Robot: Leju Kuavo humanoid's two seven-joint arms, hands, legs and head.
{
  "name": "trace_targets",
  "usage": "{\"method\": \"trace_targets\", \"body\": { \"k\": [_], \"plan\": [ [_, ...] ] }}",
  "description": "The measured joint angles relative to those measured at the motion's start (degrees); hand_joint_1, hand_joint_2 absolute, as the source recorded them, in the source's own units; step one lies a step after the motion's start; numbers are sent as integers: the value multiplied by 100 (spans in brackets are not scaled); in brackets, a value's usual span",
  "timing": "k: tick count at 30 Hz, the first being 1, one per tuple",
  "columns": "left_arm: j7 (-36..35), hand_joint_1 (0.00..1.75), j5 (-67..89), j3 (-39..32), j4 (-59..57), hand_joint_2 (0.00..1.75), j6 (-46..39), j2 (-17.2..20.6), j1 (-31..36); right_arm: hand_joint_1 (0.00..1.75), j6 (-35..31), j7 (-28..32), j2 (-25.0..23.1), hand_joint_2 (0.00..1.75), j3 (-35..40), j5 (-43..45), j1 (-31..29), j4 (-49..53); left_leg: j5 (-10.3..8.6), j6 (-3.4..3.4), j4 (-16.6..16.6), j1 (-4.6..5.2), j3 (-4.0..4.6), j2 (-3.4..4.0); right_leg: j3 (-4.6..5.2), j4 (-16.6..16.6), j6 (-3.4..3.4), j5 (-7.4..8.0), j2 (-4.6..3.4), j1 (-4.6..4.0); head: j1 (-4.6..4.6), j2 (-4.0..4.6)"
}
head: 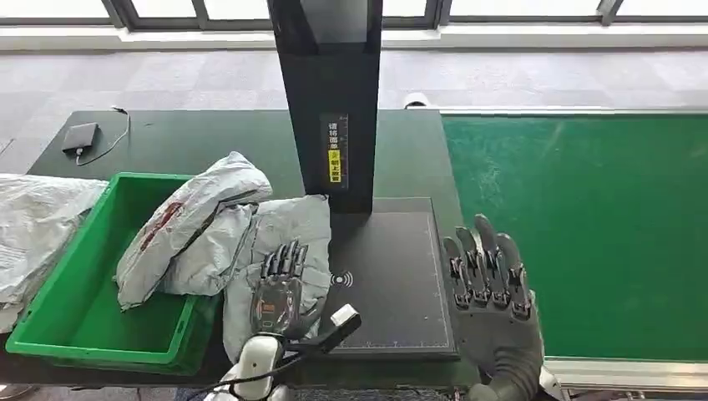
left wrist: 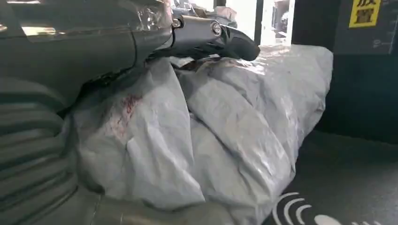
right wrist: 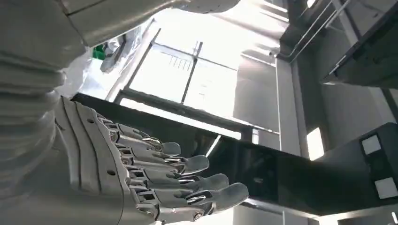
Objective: Moved the parcel from conveyor to table for the left to box.
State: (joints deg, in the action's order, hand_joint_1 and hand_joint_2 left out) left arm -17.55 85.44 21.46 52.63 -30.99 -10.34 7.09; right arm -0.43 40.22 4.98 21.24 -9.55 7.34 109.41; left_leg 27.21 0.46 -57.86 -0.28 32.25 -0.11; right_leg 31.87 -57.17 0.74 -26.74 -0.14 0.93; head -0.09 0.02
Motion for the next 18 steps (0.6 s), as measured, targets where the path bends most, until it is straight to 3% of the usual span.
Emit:
{"method": "trace_targets", "body": {
  "k": [18],
  "plan": [
    [78,175,9,-66,-28,175,37,70,95,0,-133,0,204,175,88,-24,206,186,-15,20,2,-1,-7,1,-2,-7,-18,3,-2,-10,0,-2]
  ]
}}
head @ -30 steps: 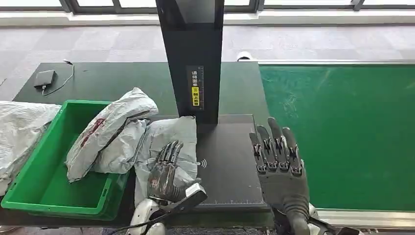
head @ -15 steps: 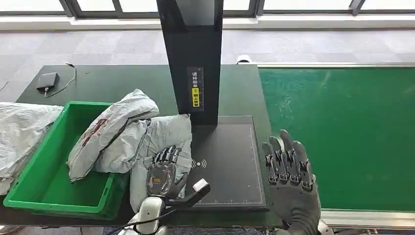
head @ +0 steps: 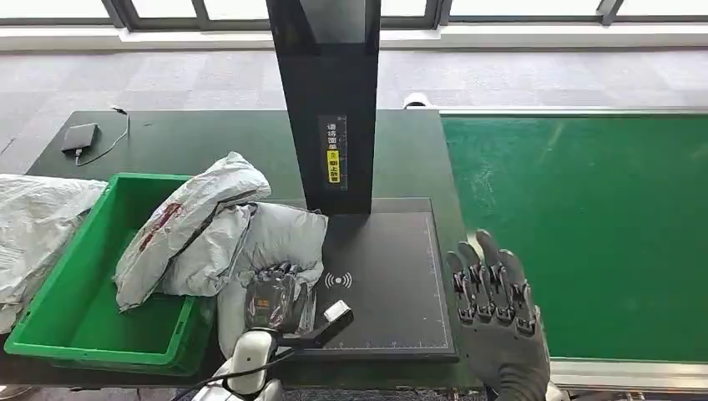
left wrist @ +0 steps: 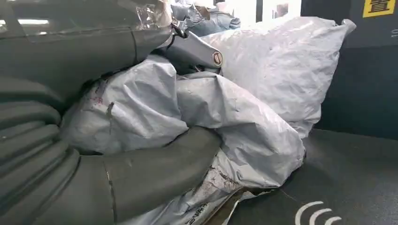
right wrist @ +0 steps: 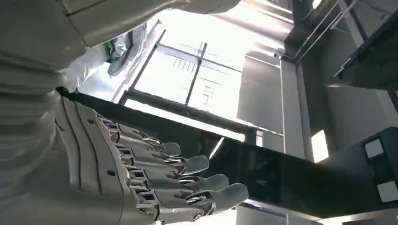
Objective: Moved the parcel from conveyor to table for the left to box.
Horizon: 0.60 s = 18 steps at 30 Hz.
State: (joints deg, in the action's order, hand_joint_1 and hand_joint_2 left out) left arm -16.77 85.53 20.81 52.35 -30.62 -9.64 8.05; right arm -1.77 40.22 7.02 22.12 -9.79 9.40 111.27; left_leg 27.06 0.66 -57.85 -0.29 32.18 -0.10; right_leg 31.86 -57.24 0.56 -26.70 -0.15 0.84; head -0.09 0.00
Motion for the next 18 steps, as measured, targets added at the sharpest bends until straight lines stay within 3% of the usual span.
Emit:
{"method": "trace_targets", "body": {
  "k": [10,13,18],
  "plan": [
    [407,175,-2,-417,454,175,9,-2,-393,0,43,0,96,175,74,162,-16,11,7,-3,0,0,-1,2,1,0,-3,-7,-2,0,0,2],
    [631,175,-86,-512,529,175,-335,-11,-463,0,-108,0,114,175,74,103,59,66,10,0,0,0,-1,2,3,0,-6,-9,-2,-1,0,2],
    [2654,175,-1949,-597,1674,175,-892,9,-1115,0,-407,0,206,175,74,175,308,278,0,4,-2,-5,-16,3,44,-6,-9,-5,-6,-3,0,0]
  ]
}}
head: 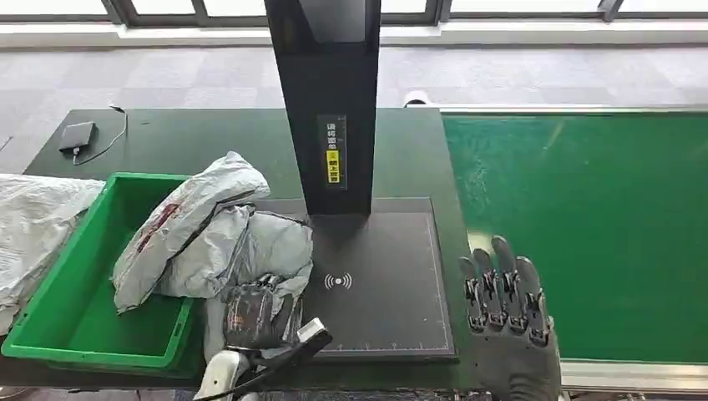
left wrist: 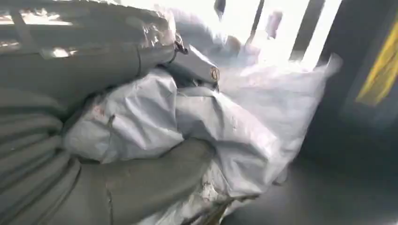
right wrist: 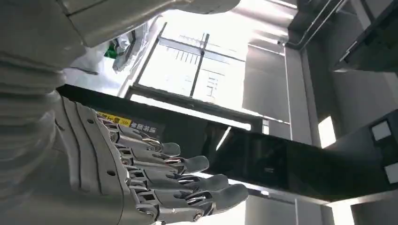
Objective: Moved the parcel from conveyor to table for the left to box.
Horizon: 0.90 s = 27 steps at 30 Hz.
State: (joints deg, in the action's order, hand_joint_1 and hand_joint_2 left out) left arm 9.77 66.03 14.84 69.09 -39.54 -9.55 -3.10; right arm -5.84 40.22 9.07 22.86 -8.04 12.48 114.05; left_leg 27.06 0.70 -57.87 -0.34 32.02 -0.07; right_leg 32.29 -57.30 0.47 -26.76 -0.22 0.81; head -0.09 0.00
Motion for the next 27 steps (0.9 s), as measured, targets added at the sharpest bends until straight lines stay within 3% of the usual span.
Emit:
{"method": "trace_targets", "body": {
  "k": [2,4,11,23,27],
  "plan": [
    [988,175,-697,-31,808,175,-41,-15,-364,0,-87,0,46,175,0,44,98,85,1,-1,0,-2,7,-5,4,1,0,-1,2,6,0,0],
    [1391,175,-1000,-55,1348,175,-46,-37,-595,0,-133,0,79,175,0,72,150,142,6,-8,0,-2,11,-6,5,5,4,-5,4,5,2,2],
    [1480,175,-1093,-81,2264,175,-46,-59,-963,0,-140,0,129,175,0,83,230,247,13,-11,0,-2,17,-5,10,7,7,-6,4,5,0,2],
    [1511,175,-1104,-113,2538,175,-44,-61,-1071,0,-140,0,146,175,0,83,249,273,8,-12,0,-2,16,-5,9,6,6,-4,5,5,0,2],
    [2157,175,-1547,-118,2680,175,-44,-63,-1124,0,-214,-2,164,175,0,118,279,299,8,-12,0,-2,18,-5,12,6,6,-5,5,5,0,0]
  ]
}}
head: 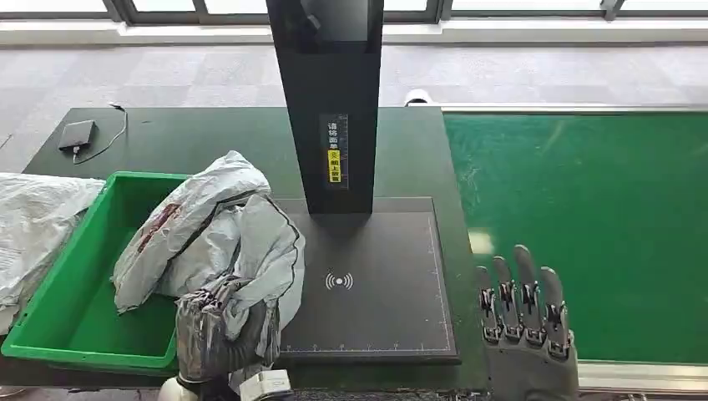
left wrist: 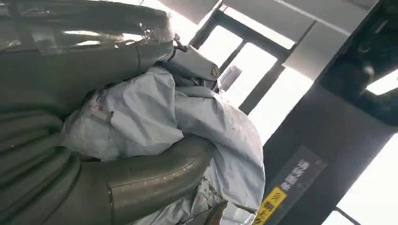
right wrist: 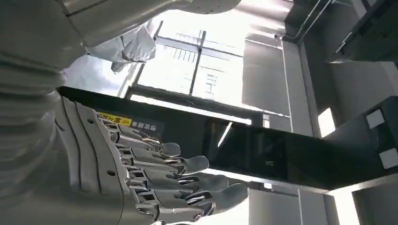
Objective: Moved the parcel from conveyor to table for the left to box.
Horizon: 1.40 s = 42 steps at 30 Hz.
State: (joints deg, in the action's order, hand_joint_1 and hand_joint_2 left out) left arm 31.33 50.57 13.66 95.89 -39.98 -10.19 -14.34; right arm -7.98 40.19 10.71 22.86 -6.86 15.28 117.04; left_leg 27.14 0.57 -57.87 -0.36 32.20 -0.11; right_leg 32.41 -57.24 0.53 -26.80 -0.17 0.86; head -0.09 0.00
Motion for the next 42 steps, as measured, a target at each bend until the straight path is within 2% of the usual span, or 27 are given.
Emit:
{"method": "trace_targets", "body": {
  "k": [3,8,11,13,15,17,19,27,28,29,30,32,37,40,42],
  "plan": [
    [799,175,-394,7,783,175,2,39,-290,0,-293,2,70,175,0,0,261,155,2,0,0,0,5,0,5,0,0,-1,-1,0,0,0],
    [875,175,-681,48,2090,175,2,204,-422,0,-415,0,214,175,39,136,389,293,8,1,0,0,6,0,5,1,3,-8,-2,0,0,0],
    [880,175,-2007,-69,2805,175,2,371,-209,0,254,-2,206,175,57,354,319,291,8,2,1,-1,53,0,2,0,3,-8,-1,-5,2,0],
    [882,175,-3146,-445,3121,175,0,560,3,0,639,-4,162,175,57,429,223,269,11,9,2,-1,38,1,-4,-2,-6,-15,-1,-7,0,0],
    [868,175,-3551,-801,3339,175,-13,745,91,0,715,-4,131,175,57,455,181,256,11,14,2,-4,32,1,-8,-3,-11,-16,-1,-19,-4,0],
    [886,175,-3546,-944,3483,175,-13,841,152,0,719,-4,116,175,57,463,152,241,-4,20,2,-19,-11,0,-5,-6,-14,-11,3,-21,0,2],
    [875,175,-3544,-1047,3562,175,-13,911,169,0,722,-4,98,175,57,468,133,227,-7,18,1,-17,-8,-2,-8,-7,-12,-4,4,-16,0,0],
    [877,175,-3592,-1139,3630,175,-13,964,184,0,743,-4,90,175,57,481,130,223,-7,18,0,-17,-8,-1,-9,-5,-14,-2,2,-16,0,0],
    [873,175,-5687,-1903,3624,175,988,1102,295,0,1037,-4,-4,175,4,496,140,197,-3,18,0,-16,-5,-1,-4,-3,-12,-5,2,-16,0,0],
    [858,175,-6546,-2995,3339,175,2828,826,616,0,1170,-7,-79,175,-109,481,156,181,-5,19,0,-17,0,0,-2,-3,-12,-4,3,-22,2,0],
    [860,175,-6727,-3501,3188,175,3502,736,734,0,1192,-4,-103,175,-158,479,159,181,-7,22,0,-17,-2,2,0,-4,-16,-1,0,-22,2,2],
    [864,175,-6860,-4380,2892,175,4165,621,948,0,1200,-6,-140,175,-225,476,205,179,-10,28,1,-17,-5,21,10,-6,-25,5,-14,-22,0,0],
    [774,175,-5882,-5547,2272,175,4014,424,1502,0,1287,-4,-240,175,-354,494,255,149,-11,28,0,-17,-3,21,14,-6,-24,6,-12,-23,0,0],
    [-199,175,-3695,-5604,1647,175,3391,551,1823,0,1571,-4,-312,175,-378,496,218,68,-13,26,0,-17,-3,-14,5,-6,-21,0,15,-23,0,2],
    [-502,175,-2881,-5604,990,175,3142,717,1999,0,1769,-7,-376,175,-391,494,104,-37,-22,38,1,-17,2,-12,6,-11,-31,9,15,-24,-4,0]
  ]
}}
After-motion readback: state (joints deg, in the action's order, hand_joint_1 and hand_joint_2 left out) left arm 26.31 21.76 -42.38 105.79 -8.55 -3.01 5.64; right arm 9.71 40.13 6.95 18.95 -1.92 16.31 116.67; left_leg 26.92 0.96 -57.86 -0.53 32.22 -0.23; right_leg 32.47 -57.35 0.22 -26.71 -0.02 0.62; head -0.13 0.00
